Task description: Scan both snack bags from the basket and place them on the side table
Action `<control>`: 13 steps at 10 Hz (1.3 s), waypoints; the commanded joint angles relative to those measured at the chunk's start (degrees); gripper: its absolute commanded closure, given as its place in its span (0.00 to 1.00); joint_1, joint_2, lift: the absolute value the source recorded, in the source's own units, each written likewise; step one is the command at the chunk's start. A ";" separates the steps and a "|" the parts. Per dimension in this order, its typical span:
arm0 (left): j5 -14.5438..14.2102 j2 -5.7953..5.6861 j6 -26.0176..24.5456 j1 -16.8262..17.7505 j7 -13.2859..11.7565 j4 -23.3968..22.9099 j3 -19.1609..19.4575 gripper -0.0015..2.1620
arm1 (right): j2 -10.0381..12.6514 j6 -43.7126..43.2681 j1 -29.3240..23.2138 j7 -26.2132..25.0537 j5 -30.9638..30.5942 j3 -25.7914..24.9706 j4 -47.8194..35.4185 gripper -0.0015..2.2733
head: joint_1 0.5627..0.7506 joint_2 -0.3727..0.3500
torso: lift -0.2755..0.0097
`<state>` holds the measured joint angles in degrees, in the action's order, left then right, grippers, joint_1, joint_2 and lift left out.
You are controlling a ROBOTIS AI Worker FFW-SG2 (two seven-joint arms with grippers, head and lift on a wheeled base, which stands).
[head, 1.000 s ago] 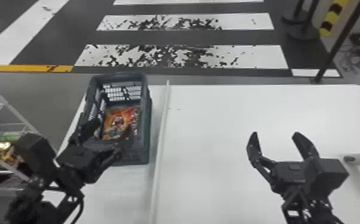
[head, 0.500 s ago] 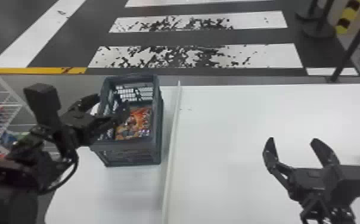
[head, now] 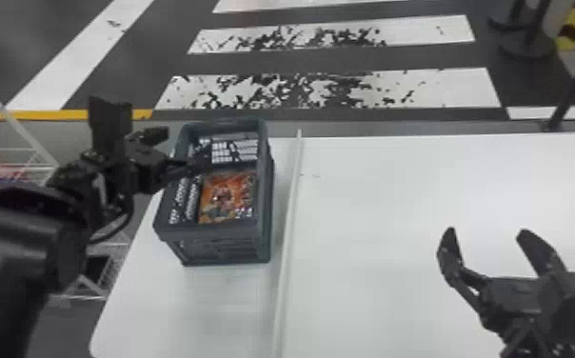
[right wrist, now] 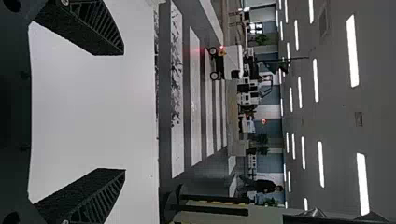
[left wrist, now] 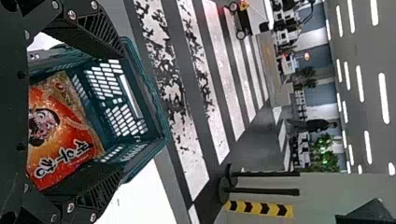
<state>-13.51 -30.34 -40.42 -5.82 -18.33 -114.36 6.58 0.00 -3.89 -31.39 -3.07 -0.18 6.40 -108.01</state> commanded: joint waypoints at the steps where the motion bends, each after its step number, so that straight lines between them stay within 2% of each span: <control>1: 3.14 -1.39 -0.14 4.68 -1.97 5.20 -4.30 0.08 | 0.05 0.68 -0.34 0.00 -0.09 0.02 -0.36 0.01 | 0.70 0.78 | 0.70; 2: 5.60 -1.65 -0.14 7.67 -4.08 7.74 -7.64 0.08 | 0.05 1.39 -0.34 0.00 -0.09 0.02 -0.54 0.01 | 0.70 0.77 | 0.70; 4: 11.32 -1.39 -0.14 12.24 -9.27 12.67 -12.65 0.08 | 0.05 2.79 -0.69 0.00 -0.44 0.10 -0.98 0.01 | 0.70 0.74 | 0.70; 5: 18.17 1.42 -1.02 13.56 -15.77 13.63 -12.30 0.08 | 0.05 2.97 -0.69 0.00 -0.44 0.02 -0.98 0.01 | 0.70 0.73 | 0.70; 6: 23.09 2.65 -1.37 13.29 -19.11 14.25 -12.12 0.08 | 0.05 3.32 -0.52 0.00 -0.44 0.02 -0.98 0.01 | 0.70 0.72 | 0.70; 7: 24.41 3.09 -1.37 13.38 -22.36 14.86 -11.51 0.08 | 0.05 4.02 -0.17 0.00 -0.35 0.10 -0.98 0.01 | 0.70 0.71 | 0.70; 9: 27.14 3.18 -1.37 13.20 -24.56 15.13 -11.51 0.08 | 0.05 4.55 -0.08 0.00 -0.35 0.10 -0.98 0.01 | 0.70 0.72 | 0.70; 11: 27.75 3.09 -1.37 13.47 -25.61 16.71 -11.42 0.08 | 0.05 5.43 0.18 0.00 -0.18 0.10 -0.98 0.01 | 0.70 0.73 | 0.70; 13: 30.48 3.88 -1.37 13.29 -26.76 18.29 -11.95 0.08 | 0.05 7.01 1.42 0.00 0.18 0.46 -0.71 0.01 | 0.70 0.74 | 0.70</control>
<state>16.06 -26.74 -41.80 7.53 -44.98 -96.48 -5.11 0.00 2.65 -30.38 -3.07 -0.15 6.70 -108.86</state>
